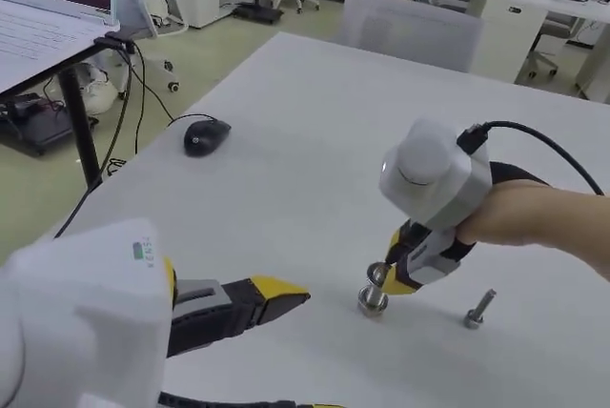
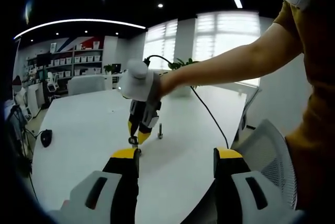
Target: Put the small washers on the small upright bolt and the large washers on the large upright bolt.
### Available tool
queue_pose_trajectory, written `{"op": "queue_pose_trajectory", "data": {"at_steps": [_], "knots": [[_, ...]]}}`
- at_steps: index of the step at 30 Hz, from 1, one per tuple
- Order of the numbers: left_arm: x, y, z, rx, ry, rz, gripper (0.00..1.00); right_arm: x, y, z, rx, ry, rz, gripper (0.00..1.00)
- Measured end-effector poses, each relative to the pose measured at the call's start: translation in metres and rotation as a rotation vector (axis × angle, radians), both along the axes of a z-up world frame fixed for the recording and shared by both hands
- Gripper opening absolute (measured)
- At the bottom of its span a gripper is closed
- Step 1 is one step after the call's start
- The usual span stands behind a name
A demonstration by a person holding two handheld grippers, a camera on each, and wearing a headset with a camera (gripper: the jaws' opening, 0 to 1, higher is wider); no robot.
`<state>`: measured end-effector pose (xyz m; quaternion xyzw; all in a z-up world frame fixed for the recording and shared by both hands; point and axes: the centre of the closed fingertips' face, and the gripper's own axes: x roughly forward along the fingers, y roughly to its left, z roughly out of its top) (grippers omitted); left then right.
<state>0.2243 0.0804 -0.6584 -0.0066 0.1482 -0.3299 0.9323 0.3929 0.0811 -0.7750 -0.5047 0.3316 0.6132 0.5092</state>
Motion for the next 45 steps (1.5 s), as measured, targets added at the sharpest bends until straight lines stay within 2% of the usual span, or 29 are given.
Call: {"op": "queue_pose_trajectory", "data": {"at_steps": [9,10,11,12,13,14,15,16,17,18,20,21,27,41,43,45], "knots": [[0.002,0.002,-0.004,0.002,0.011,0.005,0.57,0.0,-0.003,-0.019,-0.014,0.017,-0.018,0.21],[0.002,0.003,-0.004,0.0,0.011,0.006,0.57,0.001,-0.005,-0.022,-0.027,0.014,-0.016,0.19],[0.003,0.003,-0.004,-0.002,0.012,0.006,0.57,0.003,-0.007,-0.023,-0.035,0.003,-0.004,0.11],[0.003,0.003,-0.005,-0.002,0.014,0.007,0.57,0.009,-0.007,-0.021,-0.028,-0.032,0.045,0.04],[0.003,0.003,-0.006,-0.002,0.016,0.006,0.57,0.006,-0.006,-0.021,0.001,-0.012,0.008,0.03],[0.003,0.003,-0.007,-0.001,0.019,0.004,0.57,-0.005,-0.002,-0.022,0.025,0.08,-0.034,0.05],[0.004,0.003,-0.007,-0.003,0.02,0.002,0.57,-0.006,-0.005,-0.023,0.009,0.095,-0.043,0.07],[0.004,0.003,-0.007,-0.004,0.02,0.003,0.57,0.002,-0.006,-0.025,-0.004,0.043,-0.039,0.08],[0.004,0.002,-0.008,-0.005,0.022,0.003,0.57,0.0,-0.006,-0.027,0.0,0.041,-0.002,0.08],[0.005,0.002,-0.008,-0.006,0.024,0.001,0.57,-0.005,-0.007,-0.028,-0.008,0.068,-0.013,0.08],[0.006,0.002,-0.009,-0.005,0.024,-0.001,0.57,-0.002,-0.007,-0.028,-0.004,0.048,-0.01,0.08],[0.007,0.002,-0.009,-0.005,0.025,-0.002,0.57,-0.003,-0.006,-0.028,0.003,0.061,-0.019,0.08],[0.009,0.0,-0.008,-0.005,0.018,-0.013,0.57,-0.002,-0.005,-0.019,0.073,0.057,-0.053,0.08],[0.009,-0.007,-0.008,0.018,0.016,-0.045,0.57,-0.015,-0.027,0.004,0.232,0.021,-0.129,0.09],[0.009,-0.007,-0.007,0.02,0.015,-0.05,0.57,-0.018,-0.029,0.01,0.272,0.022,-0.151,0.09],[0.009,-0.008,-0.005,0.025,0.012,-0.057,0.57,-0.019,-0.034,0.012,0.283,0.016,-0.161,0.09]]}}
